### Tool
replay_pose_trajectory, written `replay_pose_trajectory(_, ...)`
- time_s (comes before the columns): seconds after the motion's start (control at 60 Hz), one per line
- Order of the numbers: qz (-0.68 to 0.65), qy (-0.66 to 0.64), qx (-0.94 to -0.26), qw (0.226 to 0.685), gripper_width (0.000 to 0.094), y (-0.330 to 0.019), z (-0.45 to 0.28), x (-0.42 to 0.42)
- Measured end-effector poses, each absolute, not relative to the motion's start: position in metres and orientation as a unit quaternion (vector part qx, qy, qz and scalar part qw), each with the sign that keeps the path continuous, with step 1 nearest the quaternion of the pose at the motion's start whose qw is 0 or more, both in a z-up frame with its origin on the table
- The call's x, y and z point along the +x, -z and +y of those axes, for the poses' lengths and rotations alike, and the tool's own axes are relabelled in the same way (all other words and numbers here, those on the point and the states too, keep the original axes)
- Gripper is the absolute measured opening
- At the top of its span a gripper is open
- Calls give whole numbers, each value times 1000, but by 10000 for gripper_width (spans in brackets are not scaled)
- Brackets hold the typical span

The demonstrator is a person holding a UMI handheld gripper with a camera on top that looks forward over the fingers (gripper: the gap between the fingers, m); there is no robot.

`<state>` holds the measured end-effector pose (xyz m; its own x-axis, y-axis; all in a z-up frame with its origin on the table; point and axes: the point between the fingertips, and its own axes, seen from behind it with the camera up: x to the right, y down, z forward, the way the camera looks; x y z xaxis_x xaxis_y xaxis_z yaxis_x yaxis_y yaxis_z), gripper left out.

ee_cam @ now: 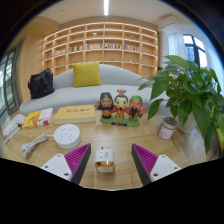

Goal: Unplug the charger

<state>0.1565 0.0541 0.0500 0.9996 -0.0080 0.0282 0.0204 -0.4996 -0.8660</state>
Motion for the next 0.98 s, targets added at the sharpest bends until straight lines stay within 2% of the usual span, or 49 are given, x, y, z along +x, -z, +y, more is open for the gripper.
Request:
replay_pose_trajectory(0.533,-25,30,-855,518,854,-168,-154,133)
replay_pose_trajectory(0.75,-47,35,-845,531,853,-189,-214,119)
replay_pose_trajectory(0.983,-55,26,-843,535,854,-193,-240,112)
